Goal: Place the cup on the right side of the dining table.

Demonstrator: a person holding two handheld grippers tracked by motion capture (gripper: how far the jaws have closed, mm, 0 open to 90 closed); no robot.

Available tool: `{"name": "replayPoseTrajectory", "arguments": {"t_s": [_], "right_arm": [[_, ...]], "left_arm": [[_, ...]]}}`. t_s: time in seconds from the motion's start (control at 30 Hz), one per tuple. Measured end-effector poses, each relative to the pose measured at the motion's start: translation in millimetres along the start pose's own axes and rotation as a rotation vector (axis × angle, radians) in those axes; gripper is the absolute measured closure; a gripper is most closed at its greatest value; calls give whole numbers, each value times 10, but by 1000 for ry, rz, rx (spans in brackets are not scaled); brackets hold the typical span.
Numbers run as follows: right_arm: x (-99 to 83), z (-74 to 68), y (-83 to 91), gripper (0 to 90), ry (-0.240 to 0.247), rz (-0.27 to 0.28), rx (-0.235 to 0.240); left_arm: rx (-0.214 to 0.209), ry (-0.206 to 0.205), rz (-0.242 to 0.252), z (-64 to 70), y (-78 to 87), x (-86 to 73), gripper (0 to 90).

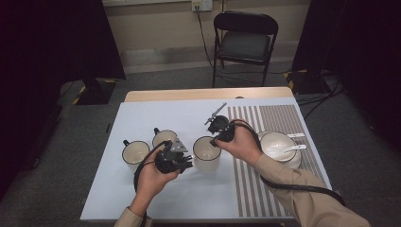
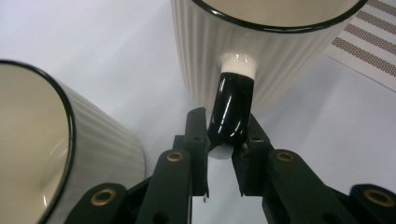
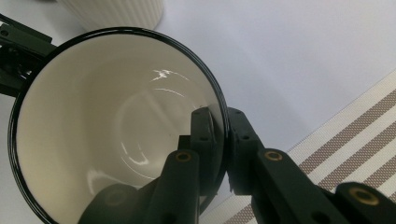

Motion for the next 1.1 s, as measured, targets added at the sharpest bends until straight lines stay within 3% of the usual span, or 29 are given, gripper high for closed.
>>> {"name": "replayPoseTrajectory", "arguments": {"t_s": [1.1], "right_arm": [[87,339,71,837,-62,2,-31]], "left_arm": [[13,-37,-47,-227,-95,406,775]]}}
Point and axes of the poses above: each handheld gripper's, and its own axes: y roughly backward along the jaws, x roughly out of its top, z roughly to its right, the point moved 1 cm from there along -y, roughly forward along the jaws, and after that the axes turned 4 degrees about -x, right-handed, at the moved point
